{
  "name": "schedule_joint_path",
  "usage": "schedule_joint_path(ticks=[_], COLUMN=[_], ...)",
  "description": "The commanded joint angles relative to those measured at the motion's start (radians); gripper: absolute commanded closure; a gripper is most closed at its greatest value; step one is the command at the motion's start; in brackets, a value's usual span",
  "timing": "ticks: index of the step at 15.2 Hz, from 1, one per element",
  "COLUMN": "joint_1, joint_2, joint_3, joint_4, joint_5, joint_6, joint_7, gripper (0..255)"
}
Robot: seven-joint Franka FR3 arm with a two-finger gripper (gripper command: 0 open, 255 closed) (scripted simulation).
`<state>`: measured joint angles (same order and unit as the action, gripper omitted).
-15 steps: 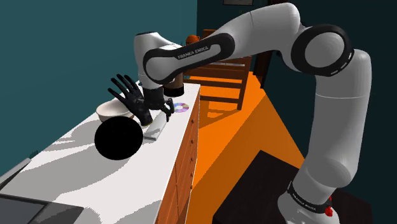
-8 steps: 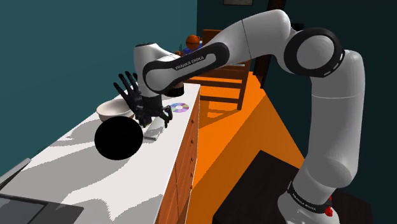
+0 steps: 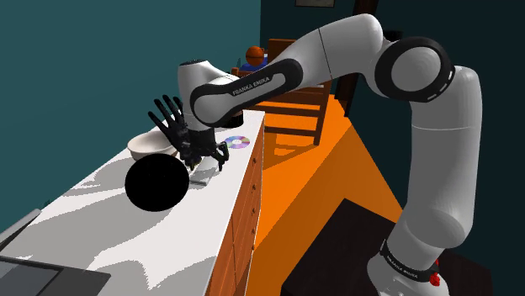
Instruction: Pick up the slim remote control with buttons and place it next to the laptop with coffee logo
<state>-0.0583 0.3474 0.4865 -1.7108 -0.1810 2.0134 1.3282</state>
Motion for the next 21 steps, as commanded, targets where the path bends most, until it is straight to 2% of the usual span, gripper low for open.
schedule_joint_path(ticks=[1,10,21], joint_1=[-0.001,-0.002,-0.003], joint_2=[0.002,0.001,-0.036], joint_3=[-0.002,-0.002,0.008], joint_4=[0.000,-0.002,0.099], joint_5=[-0.001,0.000,0.023], joint_6=[-0.001,0.000,-0.132], joint_7=[0.000,0.000,-0.016], gripper=[255,255,255])
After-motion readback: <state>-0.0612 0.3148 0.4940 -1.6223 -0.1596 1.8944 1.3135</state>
